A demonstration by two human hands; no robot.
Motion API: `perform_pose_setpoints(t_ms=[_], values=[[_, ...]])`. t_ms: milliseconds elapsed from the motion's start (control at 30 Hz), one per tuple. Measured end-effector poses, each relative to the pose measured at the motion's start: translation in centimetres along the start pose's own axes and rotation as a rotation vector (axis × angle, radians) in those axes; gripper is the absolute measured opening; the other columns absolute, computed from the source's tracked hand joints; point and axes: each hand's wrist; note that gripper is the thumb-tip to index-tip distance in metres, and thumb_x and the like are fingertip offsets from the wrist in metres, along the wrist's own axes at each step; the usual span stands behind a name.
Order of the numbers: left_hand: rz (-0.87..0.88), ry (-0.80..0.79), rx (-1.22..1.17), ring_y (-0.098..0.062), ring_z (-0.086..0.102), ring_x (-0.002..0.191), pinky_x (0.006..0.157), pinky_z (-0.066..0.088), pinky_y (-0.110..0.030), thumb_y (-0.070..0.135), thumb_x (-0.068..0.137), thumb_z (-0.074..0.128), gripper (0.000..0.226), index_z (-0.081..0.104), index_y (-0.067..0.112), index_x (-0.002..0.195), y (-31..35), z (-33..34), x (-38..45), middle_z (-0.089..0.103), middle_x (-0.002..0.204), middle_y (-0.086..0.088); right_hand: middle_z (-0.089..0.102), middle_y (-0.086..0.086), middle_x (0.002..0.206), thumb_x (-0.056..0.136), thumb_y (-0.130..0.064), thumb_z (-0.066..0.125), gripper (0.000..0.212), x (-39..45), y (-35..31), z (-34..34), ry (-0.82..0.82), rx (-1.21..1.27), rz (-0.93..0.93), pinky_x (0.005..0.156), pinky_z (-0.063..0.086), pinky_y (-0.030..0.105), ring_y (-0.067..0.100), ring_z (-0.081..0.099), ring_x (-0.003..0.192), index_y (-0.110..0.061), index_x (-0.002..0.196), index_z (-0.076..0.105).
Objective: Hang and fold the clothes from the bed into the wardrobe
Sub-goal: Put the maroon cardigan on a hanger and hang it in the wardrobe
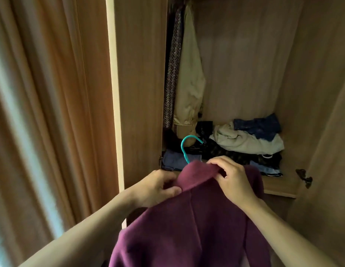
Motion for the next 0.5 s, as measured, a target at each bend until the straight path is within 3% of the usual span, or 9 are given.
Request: perform_pose_setpoints(t_ms=[67, 200, 300, 400, 500], values=[[-0.044, 0.045, -0.091, 0.000, 0.046, 0.060, 0.058, 0.037, -0.015, 0.022, 0.092, 0.063, 0.022, 0.055, 0.028, 0.072, 0.8, 1.2, 0.3, 0.054, 0.065, 0.020, 0.066, -0.008, 0.099, 0.078, 0.002, 0.077, 0.031, 0.0, 0.5, -0.6, -0.020, -0.028, 0.009, 0.086, 0.052, 0.030, 0.006, 0.063, 0.097, -0.015, 0.102, 0.070], [-0.188, 0.266, -0.210, -0.007, 0.053, 0.062, 0.062, 0.048, -0.037, 0.022, 0.090, 0.062, 0.011, 0.065, 0.018, 0.079, 2.1, 4.2, 1.8, 0.063, 0.070, -0.001, 0.065, -0.004, 0.105, 0.078, 0.002, 0.077, 0.036, -0.1, 0.7, -1.9, -0.072, -0.117, 0.091, 0.089, 0.052, 0.034, 0.011, 0.062, 0.100, -0.013, 0.109, 0.069], [-0.276, 0.384, -0.171, -0.006, 0.050, 0.053, 0.055, 0.044, -0.029, 0.023, 0.088, 0.063, 0.015, 0.065, 0.015, 0.076, 2.9, 6.2, 3.5, 0.063, 0.063, 0.001, 0.060, -0.003, 0.109, 0.077, -0.001, 0.076, 0.043, -0.4, 0.3, -3.0, -0.050, -0.235, 0.234, 0.092, 0.050, 0.032, 0.013, 0.058, 0.102, -0.017, 0.115, 0.065], [-0.347, 0.450, -0.233, -0.003, 0.049, 0.047, 0.047, 0.036, -0.018, 0.021, 0.089, 0.063, 0.020, 0.063, 0.016, 0.070, 3.7, 8.1, 5.3, 0.059, 0.058, 0.006, 0.064, -0.012, 0.082, 0.080, -0.016, 0.076, 0.019, -1.6, -1.2, -3.4, 0.068, -0.118, 0.401, 0.068, 0.050, 0.018, 0.003, 0.061, 0.072, -0.022, 0.093, 0.064], [-0.360, 0.483, -0.321, 0.003, 0.052, 0.048, 0.044, 0.034, -0.011, 0.012, 0.088, 0.061, 0.029, 0.056, 0.023, 0.062, 5.1, 9.6, 6.8, 0.054, 0.055, 0.011, 0.069, -0.007, 0.069, 0.080, -0.033, 0.077, 0.016, -2.4, -2.6, -2.3, -0.055, 0.118, 0.635, 0.060, 0.050, 0.018, 0.002, 0.064, 0.061, -0.019, 0.083, 0.070]])
Point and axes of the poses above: each hand's wrist, its own x-axis towards the middle knuckle, its own z-axis out of the palm, y = z × x
